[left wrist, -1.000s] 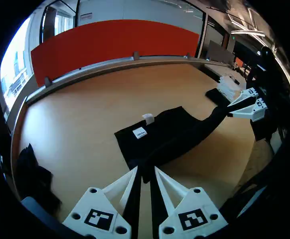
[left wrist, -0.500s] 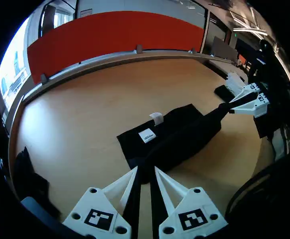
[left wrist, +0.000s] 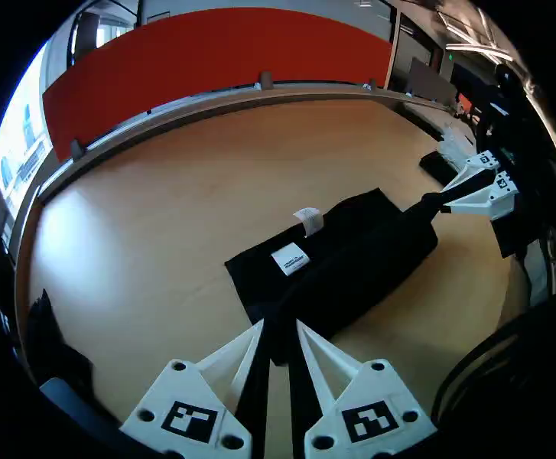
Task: Fold towel
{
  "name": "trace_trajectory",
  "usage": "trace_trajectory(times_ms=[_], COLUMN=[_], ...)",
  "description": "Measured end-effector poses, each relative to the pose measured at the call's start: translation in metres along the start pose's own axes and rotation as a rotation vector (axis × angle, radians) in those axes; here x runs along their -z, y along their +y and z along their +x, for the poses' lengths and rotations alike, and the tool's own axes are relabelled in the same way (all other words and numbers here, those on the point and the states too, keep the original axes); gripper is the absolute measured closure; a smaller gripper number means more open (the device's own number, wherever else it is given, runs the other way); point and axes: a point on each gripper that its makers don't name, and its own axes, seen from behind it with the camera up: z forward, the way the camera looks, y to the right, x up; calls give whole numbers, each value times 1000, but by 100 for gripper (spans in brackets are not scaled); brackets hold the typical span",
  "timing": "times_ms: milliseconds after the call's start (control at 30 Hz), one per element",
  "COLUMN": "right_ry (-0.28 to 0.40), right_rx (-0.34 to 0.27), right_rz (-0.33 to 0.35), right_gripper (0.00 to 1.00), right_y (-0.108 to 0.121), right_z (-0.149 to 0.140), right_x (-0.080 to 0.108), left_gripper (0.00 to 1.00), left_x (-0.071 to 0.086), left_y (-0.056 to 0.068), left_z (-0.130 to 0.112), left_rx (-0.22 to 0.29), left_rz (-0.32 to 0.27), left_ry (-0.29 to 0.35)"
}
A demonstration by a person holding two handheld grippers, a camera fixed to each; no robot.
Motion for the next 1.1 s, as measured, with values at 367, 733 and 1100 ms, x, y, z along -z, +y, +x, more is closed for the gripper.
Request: trace_trajectory(times_ms=[367, 733, 1100], right_ry=[-20, -30, -39], right_rx=[-15, -40, -44], right_rz=[-22, -36, -96], right_gripper=[84, 81, 43], right_y=[17, 24, 40], right_z=[-1, -7, -16], right_x=[-21, -35, -49], left_gripper=[83, 80, 68], left_x=[-22, -36, -46], left_y=[-10, -15, -27], left_z=[-3, -5, -3], left_rx=[-46, -47, -61], left_rz=[36, 44, 85], left_ry=[-19, -25, -16])
